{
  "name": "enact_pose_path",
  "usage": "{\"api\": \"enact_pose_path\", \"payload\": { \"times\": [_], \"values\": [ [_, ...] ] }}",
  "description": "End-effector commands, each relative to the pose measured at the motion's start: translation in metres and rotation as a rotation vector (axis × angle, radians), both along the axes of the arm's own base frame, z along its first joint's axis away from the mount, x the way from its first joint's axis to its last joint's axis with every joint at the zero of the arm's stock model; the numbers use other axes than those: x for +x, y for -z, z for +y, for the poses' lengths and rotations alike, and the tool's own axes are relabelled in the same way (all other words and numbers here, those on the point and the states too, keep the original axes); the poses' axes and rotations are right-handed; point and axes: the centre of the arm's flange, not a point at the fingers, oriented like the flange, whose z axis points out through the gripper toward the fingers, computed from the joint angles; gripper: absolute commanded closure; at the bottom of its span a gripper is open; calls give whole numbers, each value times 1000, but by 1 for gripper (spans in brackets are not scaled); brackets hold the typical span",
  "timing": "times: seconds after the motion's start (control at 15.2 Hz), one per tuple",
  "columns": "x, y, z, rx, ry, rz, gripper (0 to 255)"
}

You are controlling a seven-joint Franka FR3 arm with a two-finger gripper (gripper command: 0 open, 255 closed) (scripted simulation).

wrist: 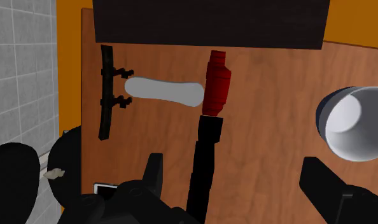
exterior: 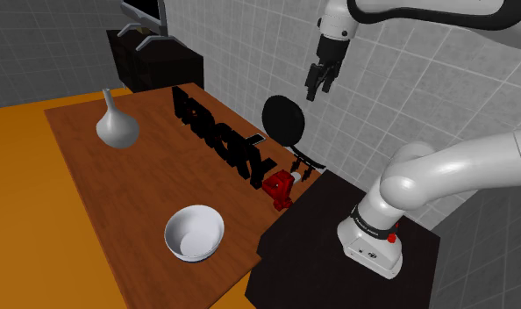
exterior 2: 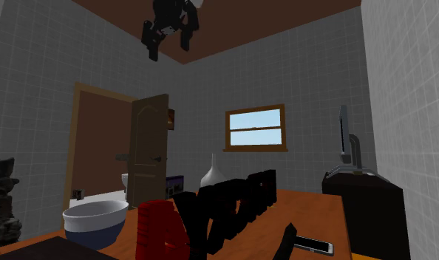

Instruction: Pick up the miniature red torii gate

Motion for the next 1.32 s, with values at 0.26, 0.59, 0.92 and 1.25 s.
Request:
{"api": "enact_pose_path", "payload": {
  "times": [0.26, 0.59, 0.92, 1.25],
  "values": [
    [5, 48, -17, -29, 11, 1, 0],
    [12, 108, -40, -65, 24, 2, 0],
    [17, 167, -65, -101, 38, 3, 0],
    [23, 224, -93, -138, 51, 5, 0]
  ]
}}
